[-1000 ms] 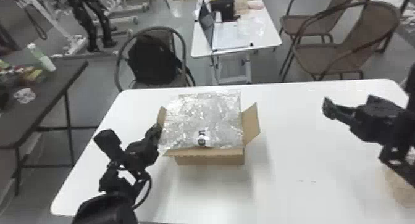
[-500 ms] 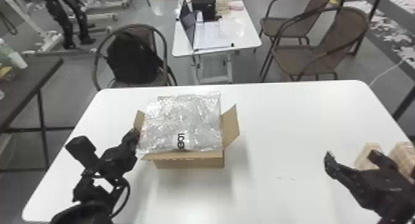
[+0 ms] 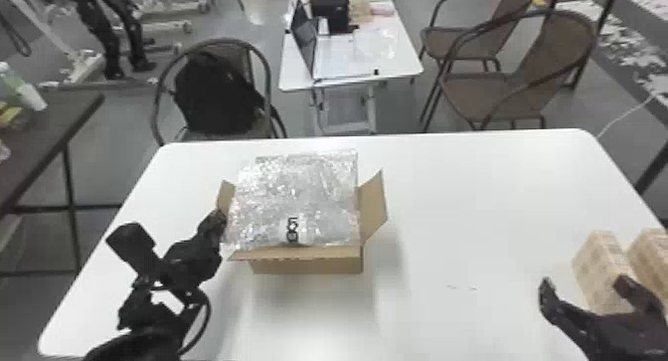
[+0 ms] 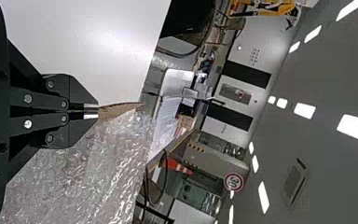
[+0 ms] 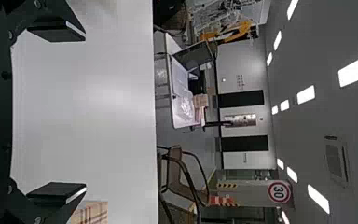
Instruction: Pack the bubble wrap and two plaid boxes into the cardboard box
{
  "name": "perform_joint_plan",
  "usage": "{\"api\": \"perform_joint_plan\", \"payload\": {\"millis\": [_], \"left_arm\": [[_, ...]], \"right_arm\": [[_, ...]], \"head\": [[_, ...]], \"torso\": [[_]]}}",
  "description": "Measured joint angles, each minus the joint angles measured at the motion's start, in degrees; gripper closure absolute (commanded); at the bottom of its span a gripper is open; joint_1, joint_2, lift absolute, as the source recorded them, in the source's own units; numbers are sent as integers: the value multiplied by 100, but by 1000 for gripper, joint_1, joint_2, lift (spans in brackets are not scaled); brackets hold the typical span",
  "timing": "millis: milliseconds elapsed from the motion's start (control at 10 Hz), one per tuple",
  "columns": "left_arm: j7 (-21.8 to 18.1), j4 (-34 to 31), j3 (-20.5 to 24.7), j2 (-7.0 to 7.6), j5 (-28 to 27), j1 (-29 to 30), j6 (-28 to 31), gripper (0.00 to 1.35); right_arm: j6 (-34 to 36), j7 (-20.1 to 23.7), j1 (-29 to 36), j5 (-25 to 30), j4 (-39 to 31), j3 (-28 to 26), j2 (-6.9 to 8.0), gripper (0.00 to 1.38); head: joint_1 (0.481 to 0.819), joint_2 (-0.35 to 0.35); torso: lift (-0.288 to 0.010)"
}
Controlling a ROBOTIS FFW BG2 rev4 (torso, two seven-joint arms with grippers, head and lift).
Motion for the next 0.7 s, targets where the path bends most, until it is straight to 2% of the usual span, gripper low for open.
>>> {"api": "perform_joint_plan", "payload": {"millis": [100,200,700], "left_arm": [[0,0,1,0,9,2,-4,1219],[0,0,2,-2,10,3,-11,1219],[0,-9,-2,-5,20,10,-26,1219]], "right_arm": [[-72,-3,64,64,116,-198,109,159],[-101,-3,129,98,191,-371,135,159],[79,122,110,-47,509,-988,145,159]], "head": [[695,115],[695,89],[695,20]], "torso": [[-71],[-71],[-71]]}}
